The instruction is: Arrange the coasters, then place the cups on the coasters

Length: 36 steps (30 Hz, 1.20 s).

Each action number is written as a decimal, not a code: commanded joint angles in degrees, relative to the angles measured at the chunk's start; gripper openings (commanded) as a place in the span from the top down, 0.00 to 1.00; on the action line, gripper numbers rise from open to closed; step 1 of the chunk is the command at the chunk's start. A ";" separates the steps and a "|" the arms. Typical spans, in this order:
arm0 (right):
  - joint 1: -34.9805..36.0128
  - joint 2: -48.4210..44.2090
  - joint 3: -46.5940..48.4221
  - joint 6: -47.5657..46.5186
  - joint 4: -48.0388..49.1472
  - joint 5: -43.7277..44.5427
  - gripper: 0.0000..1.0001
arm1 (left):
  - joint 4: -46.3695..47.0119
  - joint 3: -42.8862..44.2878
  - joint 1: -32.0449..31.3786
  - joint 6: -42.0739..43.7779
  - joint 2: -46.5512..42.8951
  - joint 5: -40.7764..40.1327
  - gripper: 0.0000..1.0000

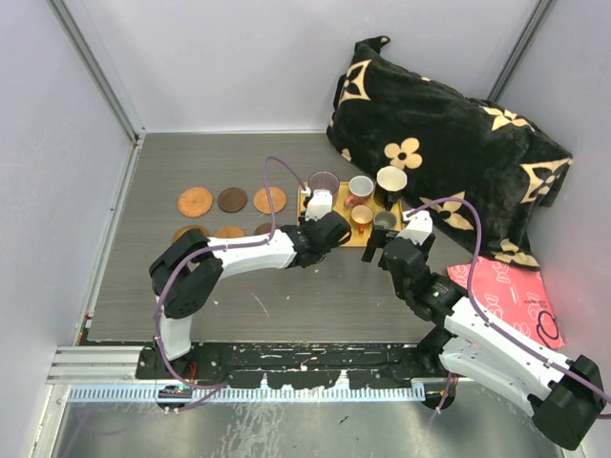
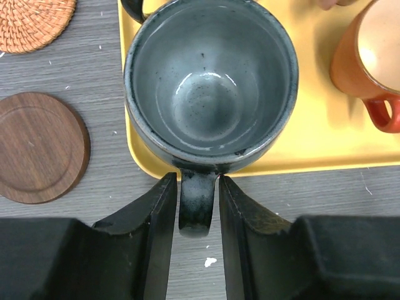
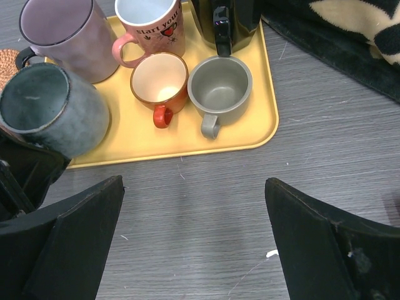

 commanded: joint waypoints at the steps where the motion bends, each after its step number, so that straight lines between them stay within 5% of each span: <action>1: -0.11 -1.04 0.05 0.54 2.84 0.44 0.00 | -1.18 2.84 1.10 -0.38 0.21 1.00 0.67; 7: -0.12 -1.11 0.06 0.45 2.84 0.38 0.00 | -1.30 3.95 1.74 0.14 1.22 2.02 0.69; 9: -0.18 -1.08 0.04 0.50 2.82 0.42 0.00 | -1.26 4.07 1.86 0.38 1.44 2.53 0.83; 15: -0.15 -0.86 0.09 0.54 2.82 0.35 0.00 | -0.99 3.73 2.12 0.46 1.64 3.08 0.99; 36: -0.21 -0.72 -0.10 0.88 2.93 0.34 0.00 | -1.57 1.43 0.45 3.58 -9.24 -2.72 1.00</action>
